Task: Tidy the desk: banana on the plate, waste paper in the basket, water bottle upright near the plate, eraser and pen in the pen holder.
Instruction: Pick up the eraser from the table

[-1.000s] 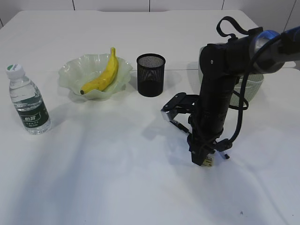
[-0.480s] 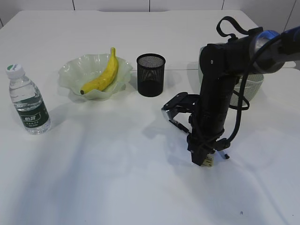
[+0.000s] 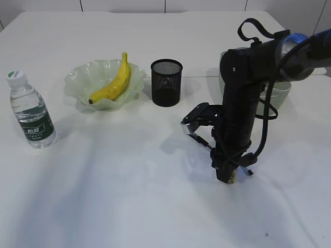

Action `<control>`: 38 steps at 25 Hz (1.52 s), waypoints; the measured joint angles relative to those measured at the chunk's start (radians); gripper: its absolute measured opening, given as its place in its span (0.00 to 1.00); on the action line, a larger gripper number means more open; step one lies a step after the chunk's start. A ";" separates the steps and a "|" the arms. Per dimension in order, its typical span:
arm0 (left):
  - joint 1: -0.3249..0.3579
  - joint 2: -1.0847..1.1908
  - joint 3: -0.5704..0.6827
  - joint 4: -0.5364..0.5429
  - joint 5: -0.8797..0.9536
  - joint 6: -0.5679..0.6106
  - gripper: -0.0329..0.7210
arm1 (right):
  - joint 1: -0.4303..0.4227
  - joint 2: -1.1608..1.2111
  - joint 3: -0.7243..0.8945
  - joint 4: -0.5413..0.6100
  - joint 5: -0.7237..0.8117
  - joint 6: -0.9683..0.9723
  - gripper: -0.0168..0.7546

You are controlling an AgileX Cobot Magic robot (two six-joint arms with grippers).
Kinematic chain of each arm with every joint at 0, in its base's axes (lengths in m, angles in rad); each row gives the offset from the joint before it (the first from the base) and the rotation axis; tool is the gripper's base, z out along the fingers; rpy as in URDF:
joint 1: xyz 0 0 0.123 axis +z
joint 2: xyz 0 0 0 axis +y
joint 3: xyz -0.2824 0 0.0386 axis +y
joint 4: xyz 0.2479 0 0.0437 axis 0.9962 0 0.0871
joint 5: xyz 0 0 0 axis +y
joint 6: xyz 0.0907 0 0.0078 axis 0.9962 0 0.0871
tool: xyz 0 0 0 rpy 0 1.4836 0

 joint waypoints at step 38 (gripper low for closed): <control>0.000 0.000 0.000 0.000 0.000 0.000 0.73 | -0.006 0.025 -0.006 -0.004 0.038 0.002 0.48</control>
